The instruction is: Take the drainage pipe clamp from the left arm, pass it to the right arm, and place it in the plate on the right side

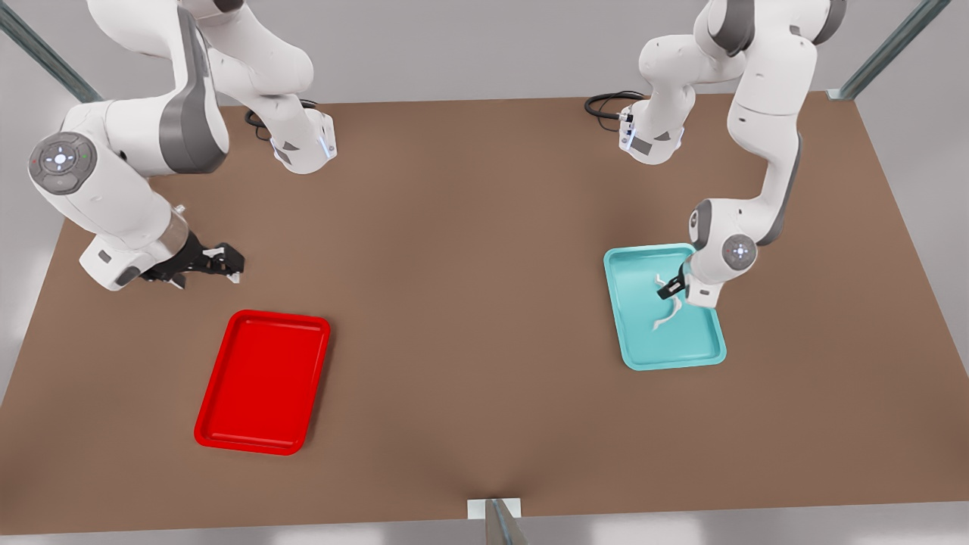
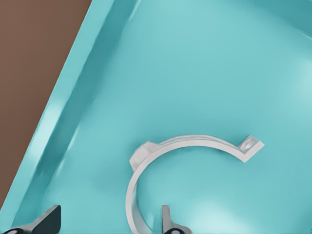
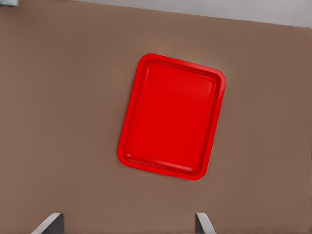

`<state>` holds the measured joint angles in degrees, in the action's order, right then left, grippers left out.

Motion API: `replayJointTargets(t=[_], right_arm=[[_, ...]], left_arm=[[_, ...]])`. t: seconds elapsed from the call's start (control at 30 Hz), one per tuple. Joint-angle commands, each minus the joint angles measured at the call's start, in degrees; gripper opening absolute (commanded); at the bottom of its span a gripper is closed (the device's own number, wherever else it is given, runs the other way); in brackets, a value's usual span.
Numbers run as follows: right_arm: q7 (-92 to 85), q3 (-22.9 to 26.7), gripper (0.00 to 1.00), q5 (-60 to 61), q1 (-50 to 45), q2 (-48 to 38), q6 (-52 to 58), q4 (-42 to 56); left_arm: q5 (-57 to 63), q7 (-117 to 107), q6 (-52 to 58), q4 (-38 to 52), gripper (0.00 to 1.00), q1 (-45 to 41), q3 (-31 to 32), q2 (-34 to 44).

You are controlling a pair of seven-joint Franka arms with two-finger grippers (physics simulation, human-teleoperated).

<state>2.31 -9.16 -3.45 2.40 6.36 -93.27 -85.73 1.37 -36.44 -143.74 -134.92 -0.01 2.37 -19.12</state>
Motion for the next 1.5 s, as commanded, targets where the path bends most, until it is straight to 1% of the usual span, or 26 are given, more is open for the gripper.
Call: replayJointTargets(t=[0.0,0.03,0.1,0.2,0.23,0.5,0.6,0.63,0.67,0.7,0.8,0.93,0.97,1.0,1.1,1.17,1.23,1.27,1.4,1.43,1.47], right_arm=[[2.0,-0.1,1.00,0.0,-0.4,0.1,-1.0,0.1],[2.0,-0.1,1.00,0.0,-0.5,0.2,-1.1,0.2],[2.0,-0.1,1.00,0.0,-0.5,0.3,-1.1,0.2],[1.8,-0.1,1.00,0.0,-0.5,0.4,-1.1,0.2],[1.7,-0.1,1.00,0.0,-0.5,0.4,-1.1,0.2],[1.6,0.2,1.00,0.1,-0.4,0.4,-1.1,0.2],[1.5,0.2,1.00,0.1,-0.3,0.4,-1.1,0.2],[1.5,0.3,1.00,0.1,-0.3,0.4,-1.1,0.2],[1.5,0.3,1.00,0.1,-0.3,0.4,-1.1,0.3],[1.5,0.3,1.00,0.1,-0.3,0.4,-1.1,0.2],[1.4,0.4,1.00,0.1,-0.3,0.4,-1.1,0.2],[1.4,0.4,1.00,0.1,0.0,0.4,-1.1,0.2],[1.4,0.3,1.00,0.1,0.0,0.5,-1.1,0.2],[1.5,0.3,1.00,0.1,0.0,0.8,-1.2,0.3],[1.6,0.0,1.00,0.0,-0.4,1.1,-1.2,0.3],[1.6,-0.3,1.00,0.1,-0.6,1.9,-1.2,1.4],[2.3,-1.1,1.00,0.3,-0.9,2.7,-1.1,2.9],[2.3,-1.6,1.00,0.4,-1.8,2.7,-1.1,3.0],[2.3,-2.2,1.00,1.0,-2.8,2.9,-1.1,3.0],[2.3,-2.2,1.00,1.7,-2.6,3.0,-1.1,3.8],[2.9,-2.8,1.00,1.6,-3.0,6.9,-1.0,9.3]], left_arm=[[-0.1,-14.1,-1.1,0.0,0.98,0.0,0.2,-0.4],[-0.1,-14.1,-1.1,0.0,0.93,0.0,0.2,-0.5],[-0.1,-16.4,-1.0,0.0,0.73,-0.4,0.3,-0.7],[-0.1,-16.4,-1.0,0.0,0.56,-0.5,0.3,-0.9],[-0.1,-16.3,-0.9,0.0,0.54,-0.5,0.3,-0.9],[-0.1,-16.5,-0.9,0.0,0.44,-0.5,0.5,-1.0],[-0.1,-16.5,-0.9,0.0,0.32,-0.4,0.5,-1.4],[-0.1,-16.5,-0.9,0.0,0.30,-0.4,0.5,-1.4],[-0.1,-16.5,-0.9,0.0,0.23,-0.3,0.5,-1.4],[-0.1,-16.5,-0.8,0.0,0.21,-0.3,0.5,-1.4],[-0.1,-16.2,-0.8,0.6,0.21,0.2,0.5,-1.3],[0.0,-11.1,0.7,4.8,0.21,1.1,0.3,-1.2],[0.1,-7.2,6.5,8.6,0.21,1.0,0.2,-0.7],[0.2,-4.8,7.1,10.2,0.21,1.0,0.2,0.0],[0.4,-0.1,15.0,16.8,0.21,-0.7,0.6,1.8],[0.3,8.4,17.5,21.1,0.21,-3.5,0.7,1.3],[-0.1,14.9,21.5,29.2,0.21,-8.5,1.4,-0.3],[-0.8,16.7,23.4,33.5,0.21,-10.7,2.9,-2.1],[-8.3,20.3,23.2,42.3,0.21,-12.3,9.8,-6.3],[-8.8,20.4,23.2,45.0,0.21,-14.3,10.1,-7.3],[-8.8,20.4,22.9,47.2,0.21,-16.2,11.2,-9.3]])
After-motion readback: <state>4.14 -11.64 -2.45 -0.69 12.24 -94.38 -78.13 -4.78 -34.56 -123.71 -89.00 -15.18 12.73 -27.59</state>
